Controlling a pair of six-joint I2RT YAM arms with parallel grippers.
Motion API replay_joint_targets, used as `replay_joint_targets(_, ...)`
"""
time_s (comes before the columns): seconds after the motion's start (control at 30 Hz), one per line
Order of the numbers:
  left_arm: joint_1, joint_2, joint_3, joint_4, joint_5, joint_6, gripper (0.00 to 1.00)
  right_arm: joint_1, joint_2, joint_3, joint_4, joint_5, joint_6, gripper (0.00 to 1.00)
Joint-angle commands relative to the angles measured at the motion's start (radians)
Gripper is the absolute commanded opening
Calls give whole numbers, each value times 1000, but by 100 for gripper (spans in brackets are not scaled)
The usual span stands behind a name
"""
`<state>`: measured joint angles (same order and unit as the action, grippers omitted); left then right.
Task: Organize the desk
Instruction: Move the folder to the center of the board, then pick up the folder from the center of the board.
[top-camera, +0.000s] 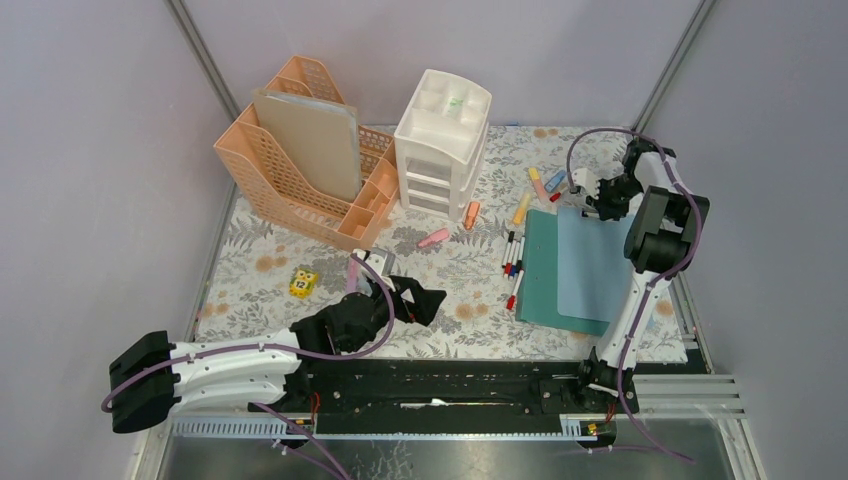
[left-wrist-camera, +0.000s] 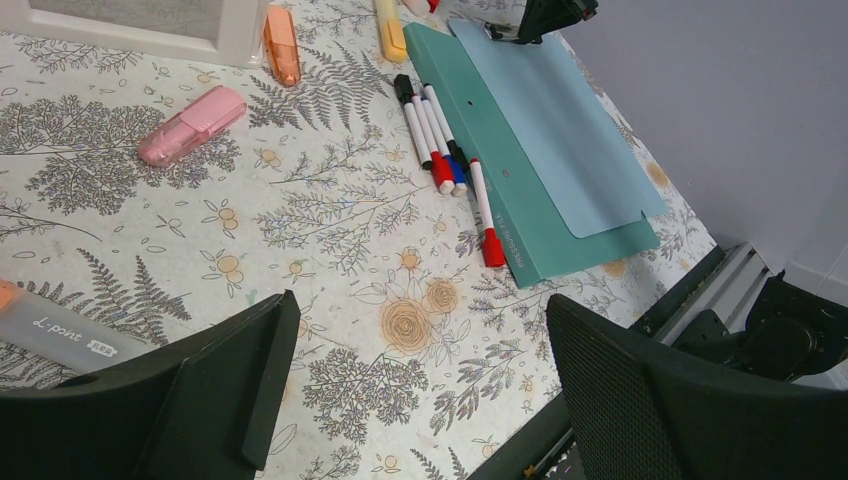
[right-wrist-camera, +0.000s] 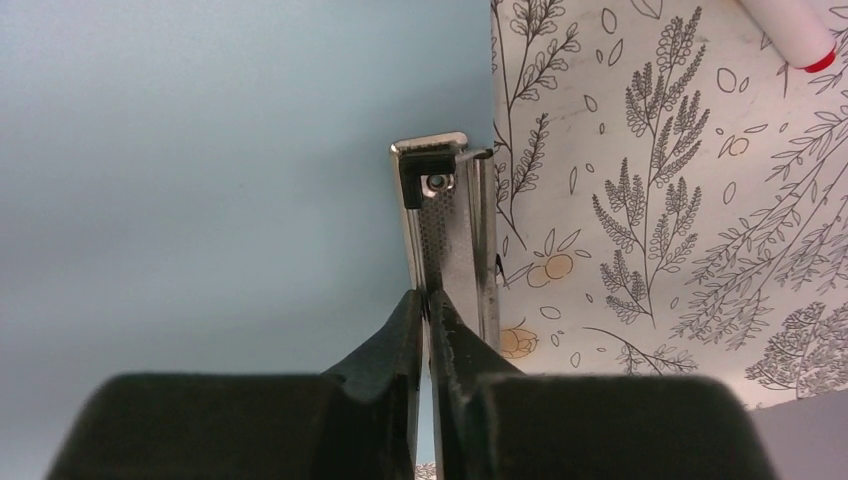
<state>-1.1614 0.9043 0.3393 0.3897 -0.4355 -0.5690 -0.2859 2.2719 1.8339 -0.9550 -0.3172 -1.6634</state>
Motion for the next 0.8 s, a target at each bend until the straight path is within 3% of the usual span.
replay_joint_targets(0.0, -1, 2, -3, 36, -7, -1, 99, 17, -8, -95, 39, 29, -6, 6)
replay_joint_targets(0.1, -1, 2, 1, 37, 2, -4, 99, 16, -58, -133, 88, 22, 2, 0)
replay_joint_targets(0.5, -1, 9, -7, 94, 44, -29, 99, 16, -304, -180, 96, -95, -15, 0)
replay_joint_targets(0.77, 8, 152, 8, 311, 145, -26, 99, 38, -465, -275, 114, -176, -32, 0)
